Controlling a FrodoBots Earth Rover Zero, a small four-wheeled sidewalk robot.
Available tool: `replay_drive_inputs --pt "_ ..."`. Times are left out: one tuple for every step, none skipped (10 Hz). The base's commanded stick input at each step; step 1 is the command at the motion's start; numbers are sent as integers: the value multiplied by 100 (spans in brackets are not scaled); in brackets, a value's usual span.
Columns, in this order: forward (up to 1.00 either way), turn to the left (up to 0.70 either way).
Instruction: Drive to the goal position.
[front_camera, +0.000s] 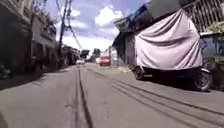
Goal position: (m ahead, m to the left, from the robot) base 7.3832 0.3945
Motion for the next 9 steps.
replay_drive_inputs --pt "70 10" --pt "70 10" --pt "70 26" --pt "70 43" --pt "70 37" --pt "70 14" --pt "70 10" --pt "70 10" --pt "70 10"
